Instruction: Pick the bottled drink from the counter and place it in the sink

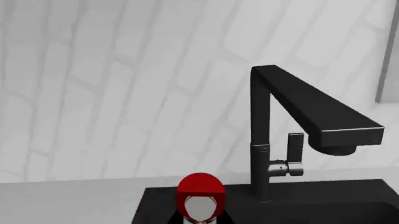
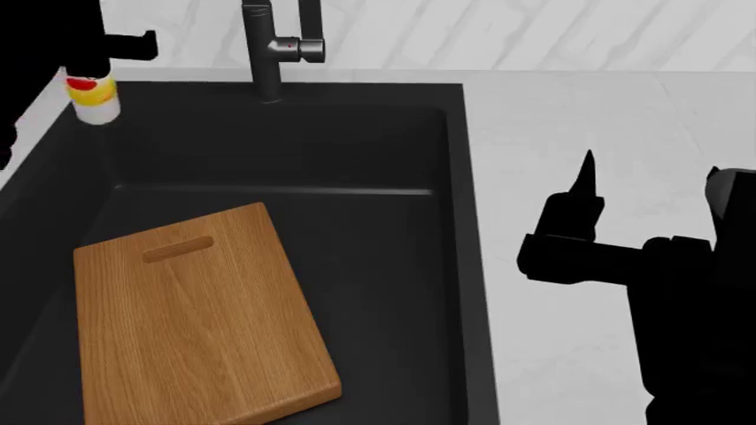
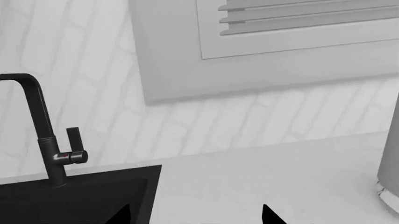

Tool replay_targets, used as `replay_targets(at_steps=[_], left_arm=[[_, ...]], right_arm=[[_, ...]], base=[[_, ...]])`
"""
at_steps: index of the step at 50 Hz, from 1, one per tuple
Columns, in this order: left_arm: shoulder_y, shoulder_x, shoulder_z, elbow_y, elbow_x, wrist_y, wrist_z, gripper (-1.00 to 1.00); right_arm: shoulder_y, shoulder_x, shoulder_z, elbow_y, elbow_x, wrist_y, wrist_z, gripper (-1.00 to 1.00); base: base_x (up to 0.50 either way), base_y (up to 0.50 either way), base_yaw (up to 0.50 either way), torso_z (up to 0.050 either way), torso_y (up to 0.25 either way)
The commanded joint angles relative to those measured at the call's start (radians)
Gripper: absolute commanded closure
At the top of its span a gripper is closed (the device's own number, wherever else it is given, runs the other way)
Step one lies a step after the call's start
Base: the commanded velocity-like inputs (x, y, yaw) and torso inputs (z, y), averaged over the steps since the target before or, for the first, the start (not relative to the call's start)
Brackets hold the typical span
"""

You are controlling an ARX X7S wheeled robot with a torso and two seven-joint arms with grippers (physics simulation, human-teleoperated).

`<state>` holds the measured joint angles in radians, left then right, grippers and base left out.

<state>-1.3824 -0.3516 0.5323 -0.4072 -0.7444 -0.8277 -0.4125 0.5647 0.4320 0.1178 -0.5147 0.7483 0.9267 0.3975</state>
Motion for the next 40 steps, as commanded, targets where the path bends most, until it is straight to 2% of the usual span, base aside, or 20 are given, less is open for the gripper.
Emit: replay_targets(at_steps=[1, 15, 27, 40], left_arm=[[0.0, 0.113, 0.054, -0.142, 0.047, 0.111, 0.085, 1.0], [0.042, 0.206, 0.066, -0.418, 0.098, 0.324, 0.182, 1.0], [0.012, 0.345, 0.081, -0.896, 0.166, 0.62, 0.311, 1.0], [0.089, 0.351, -0.009, -0.901, 0.231, 0.644, 0.288, 1.0]], right_arm=[[0.002, 0.001, -0.005, 0.0, 0.002, -0.001, 0.005, -1.0], [-0.01, -0.001, -0.002, 0.002, 0.006, -0.013, 0.003, -1.0], [-0.015, 0.0, -0.002, 0.01, 0.007, -0.019, 0.004, -1.0], [-0.023, 0.001, -0.006, 0.015, 0.007, -0.026, 0.004, -1.0]], base=[[0.0, 0.0, 0.0, 0.0, 0.0], [0.0, 0.0, 0.0, 0.0, 0.001], [0.0, 0.0, 0.0, 0.0, 0.001], [0.0, 0.0, 0.0, 0.0, 0.001]])
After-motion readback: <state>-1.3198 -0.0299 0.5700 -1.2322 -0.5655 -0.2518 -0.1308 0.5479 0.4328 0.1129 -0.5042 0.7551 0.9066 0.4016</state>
